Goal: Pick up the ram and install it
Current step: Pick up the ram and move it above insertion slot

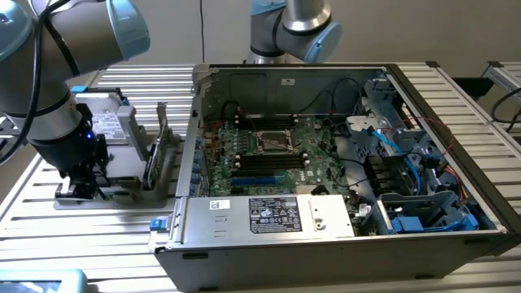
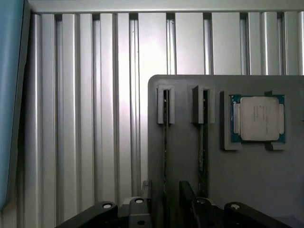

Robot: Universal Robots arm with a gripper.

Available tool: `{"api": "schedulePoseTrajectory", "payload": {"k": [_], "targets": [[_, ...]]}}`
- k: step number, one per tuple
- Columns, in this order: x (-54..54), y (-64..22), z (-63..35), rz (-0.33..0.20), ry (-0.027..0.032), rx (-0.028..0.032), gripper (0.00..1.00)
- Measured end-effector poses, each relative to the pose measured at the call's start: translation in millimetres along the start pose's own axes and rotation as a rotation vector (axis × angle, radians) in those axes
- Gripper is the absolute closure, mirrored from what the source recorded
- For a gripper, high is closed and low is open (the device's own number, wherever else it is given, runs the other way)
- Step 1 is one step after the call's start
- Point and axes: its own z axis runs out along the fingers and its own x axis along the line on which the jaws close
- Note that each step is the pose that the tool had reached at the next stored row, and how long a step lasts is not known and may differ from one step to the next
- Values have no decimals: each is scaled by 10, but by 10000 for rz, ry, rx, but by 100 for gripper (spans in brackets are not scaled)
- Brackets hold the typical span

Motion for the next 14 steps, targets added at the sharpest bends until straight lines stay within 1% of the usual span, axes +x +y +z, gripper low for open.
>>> {"api": "schedulePoseTrajectory", "payload": {"k": [14], "targets": [[-6, -1, 118, -1, 1, -1, 64]]}}
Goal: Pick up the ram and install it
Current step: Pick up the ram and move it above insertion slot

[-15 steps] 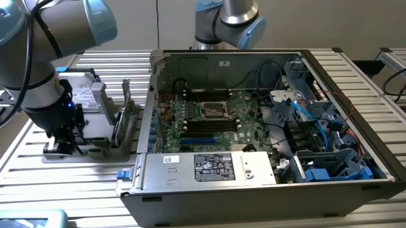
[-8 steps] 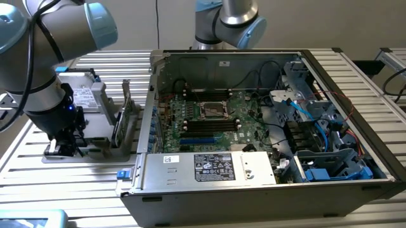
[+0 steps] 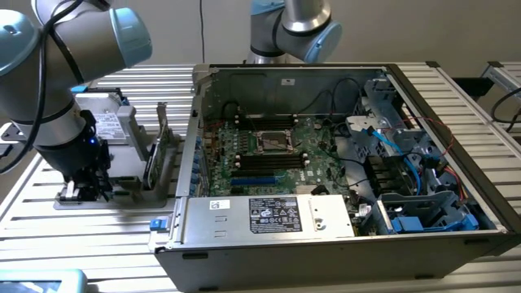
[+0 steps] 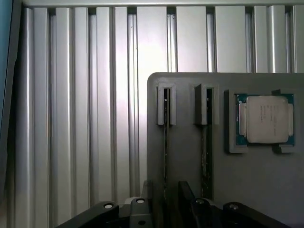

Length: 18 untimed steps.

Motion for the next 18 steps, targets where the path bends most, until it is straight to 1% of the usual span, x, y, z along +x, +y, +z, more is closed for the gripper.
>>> {"api": "schedulePoseTrajectory", "payload": {"k": [1, 2, 4, 5, 6, 18], "targets": [[0, 1, 1, 0, 1, -2, 72], [0, 3, 1, -1, 1, -2, 72], [0, 7, 0, -1, -1, -1, 84], [0, 9, -11, -1, 0, -1, 84], [-1, 11, -49, -1, -2, 1, 87], [-9, 30, -598, 0, 0, -1, 87]]}}
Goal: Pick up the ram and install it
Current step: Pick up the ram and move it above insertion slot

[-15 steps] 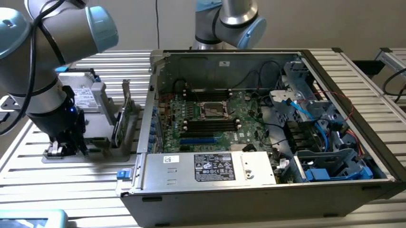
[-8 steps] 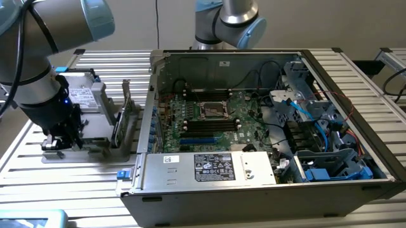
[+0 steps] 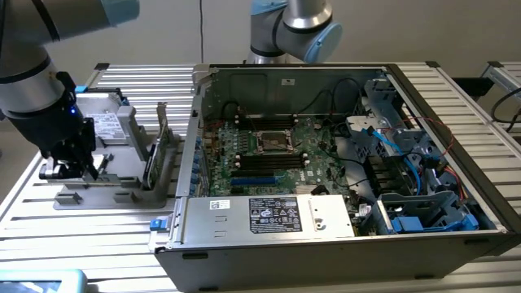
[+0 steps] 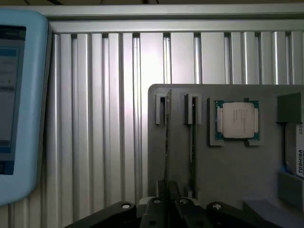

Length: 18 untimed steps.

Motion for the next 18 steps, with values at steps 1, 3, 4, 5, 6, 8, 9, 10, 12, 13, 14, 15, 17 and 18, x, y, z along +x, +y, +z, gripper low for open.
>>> {"api": "schedulePoseTrajectory", "payload": {"k": [1, 3, 4, 5, 6, 8, 9, 10, 12, 13, 14, 15, 17, 18], "targets": [[0, 1, -45, -1, 0, 1, 87], [-1, 4, -134, 0, -1, 1, 87], [0, 4, -179, -2, 0, 0, 87], [1, 0, -225, -2, 1, 0, 87], [1, -10, -270, -2, 0, 1, 87], [1, -44, -365, -1, 0, -1, 87], [2, -62, -411, -1, -1, -1, 87], [3, -81, -456, -1, 0, -2, 87], [4, -122, -550, -1, -1, -1, 87], [5, -144, -596, -1, 0, -2, 87], [6, -167, -642, -1, 0, -2, 87], [8, -191, -688, -1, 0, -1, 87], [12, -245, -778, -1, 0, -2, 87], [16, -280, -828, -1, -1, -1, 87]]}}
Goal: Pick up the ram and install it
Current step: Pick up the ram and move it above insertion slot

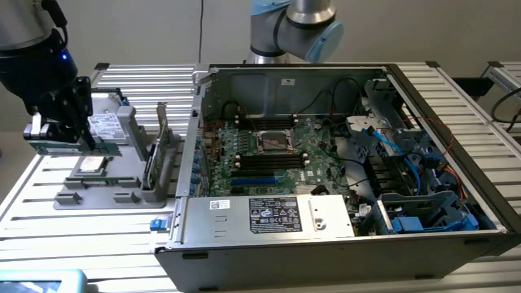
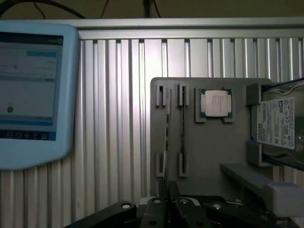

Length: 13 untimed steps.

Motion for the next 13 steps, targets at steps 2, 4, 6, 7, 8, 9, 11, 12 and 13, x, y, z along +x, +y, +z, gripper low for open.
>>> {"api": "schedulePoseTrajectory", "payload": {"k": [2, 4, 6, 7, 8, 9, 11, 12, 13], "targets": [[9, -66, -93, 0, 1, -1, 87], [21, -135, -186, 0, 2, -2, 87], [36, -209, -279, 0, -3, -3, 87], [44, -246, -325, 0, -4, -4, 87], [51, -283, -371, 0, -7, -4, 87], [59, -321, -417, 0, -10, -5, 87], [70, -401, -515, 0, -13, -9, 87], [74, -440, -561, 0, -15, -11, 87], [77, -482, -609, 0, -18, -13, 87]]}}
